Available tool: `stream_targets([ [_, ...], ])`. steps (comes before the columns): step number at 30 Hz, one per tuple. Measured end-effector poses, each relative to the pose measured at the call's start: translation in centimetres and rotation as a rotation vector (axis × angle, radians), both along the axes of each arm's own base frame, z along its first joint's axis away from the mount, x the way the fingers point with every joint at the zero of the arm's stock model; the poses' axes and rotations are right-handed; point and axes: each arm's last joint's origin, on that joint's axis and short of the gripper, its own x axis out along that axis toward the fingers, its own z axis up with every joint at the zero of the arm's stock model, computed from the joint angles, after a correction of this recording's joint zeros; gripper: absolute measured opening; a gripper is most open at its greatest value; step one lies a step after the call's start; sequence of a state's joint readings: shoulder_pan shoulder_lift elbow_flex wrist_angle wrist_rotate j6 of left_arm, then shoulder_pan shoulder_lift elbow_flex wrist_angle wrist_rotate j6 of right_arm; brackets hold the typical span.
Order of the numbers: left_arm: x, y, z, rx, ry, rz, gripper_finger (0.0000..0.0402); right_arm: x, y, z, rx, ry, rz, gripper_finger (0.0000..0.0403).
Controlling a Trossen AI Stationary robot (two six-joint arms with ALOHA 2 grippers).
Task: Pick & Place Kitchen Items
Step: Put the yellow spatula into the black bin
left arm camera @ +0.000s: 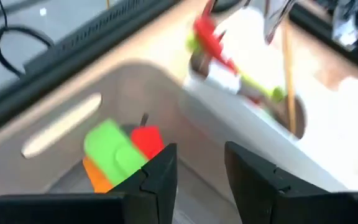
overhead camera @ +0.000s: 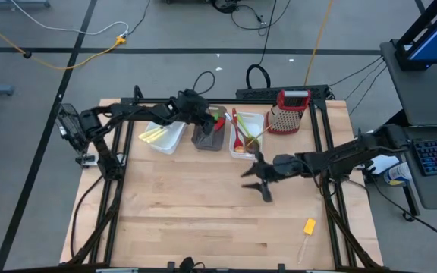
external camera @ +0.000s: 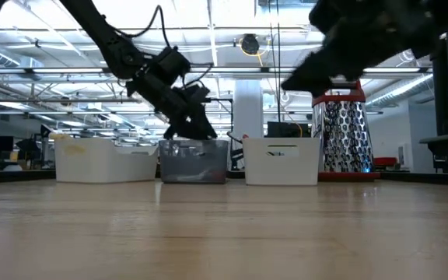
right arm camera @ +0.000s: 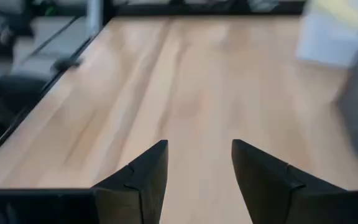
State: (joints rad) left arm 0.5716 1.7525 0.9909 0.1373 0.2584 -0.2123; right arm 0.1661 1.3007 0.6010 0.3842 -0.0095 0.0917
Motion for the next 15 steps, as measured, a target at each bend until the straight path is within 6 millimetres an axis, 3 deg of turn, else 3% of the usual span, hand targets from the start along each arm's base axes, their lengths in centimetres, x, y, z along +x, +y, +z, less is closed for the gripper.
stream_targets([
  [7,-0.3,-1.2,3.0,0.044,-0.070,-0.024,0.0138,-2.2,2.3,-0.6,-0.031,0.176,0.168,0.0168],
  [15,0.5,-3.0,3.4,0.028,-0.085,-0.069,0.0138,-4.7,4.5,-2.3,-0.053,0.424,0.269,0.0160],
])
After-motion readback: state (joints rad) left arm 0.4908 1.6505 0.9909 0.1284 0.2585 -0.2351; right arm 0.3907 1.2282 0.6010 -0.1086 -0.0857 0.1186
